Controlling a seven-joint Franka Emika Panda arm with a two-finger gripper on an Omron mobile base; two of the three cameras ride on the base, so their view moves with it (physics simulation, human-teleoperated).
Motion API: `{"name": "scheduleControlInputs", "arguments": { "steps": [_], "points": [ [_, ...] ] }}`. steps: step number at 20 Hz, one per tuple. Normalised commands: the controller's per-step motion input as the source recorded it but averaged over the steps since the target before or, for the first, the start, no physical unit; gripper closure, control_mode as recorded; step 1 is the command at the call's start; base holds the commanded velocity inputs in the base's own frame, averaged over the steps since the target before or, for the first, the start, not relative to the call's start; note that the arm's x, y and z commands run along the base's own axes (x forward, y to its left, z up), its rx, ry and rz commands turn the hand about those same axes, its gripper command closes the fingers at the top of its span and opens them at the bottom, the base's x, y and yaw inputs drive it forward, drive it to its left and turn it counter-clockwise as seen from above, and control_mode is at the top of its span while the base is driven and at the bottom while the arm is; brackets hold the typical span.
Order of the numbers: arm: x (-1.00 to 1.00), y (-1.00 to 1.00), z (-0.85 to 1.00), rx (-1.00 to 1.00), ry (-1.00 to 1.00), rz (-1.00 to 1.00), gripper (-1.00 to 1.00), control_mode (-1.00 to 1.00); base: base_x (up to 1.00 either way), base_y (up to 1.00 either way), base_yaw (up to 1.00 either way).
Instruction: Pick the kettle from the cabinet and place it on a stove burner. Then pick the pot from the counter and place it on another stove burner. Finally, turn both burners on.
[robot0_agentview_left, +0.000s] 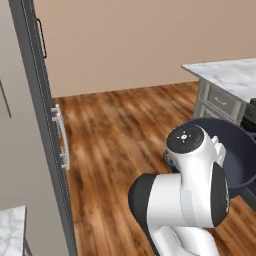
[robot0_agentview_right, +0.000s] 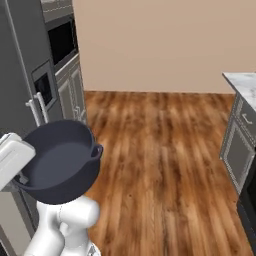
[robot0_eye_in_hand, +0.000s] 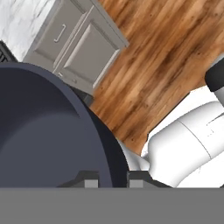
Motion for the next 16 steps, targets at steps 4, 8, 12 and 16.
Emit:
{"name": "scheduleControlInputs", "arguments": {
  "steps": [4,8,12,16],
  "points": [
    [0.00,0.00,0.00,0.00,0.00,0.00,1.00,1.00,-0.07,-0.33,-0.33],
    [0.00,0.00,0.00,0.00,0.00,0.00,1.00,1.00,-0.03,-0.32,-0.34],
    [0.00,0.00,0.00,0.00,0.00,0.00,1.00,1.00,-0.02,-0.28,-0.34],
    [0.00,0.00,0.00,0.00,0.00,0.00,1.00,1.00,0.00,-0.20,-0.33]
  ]
}}
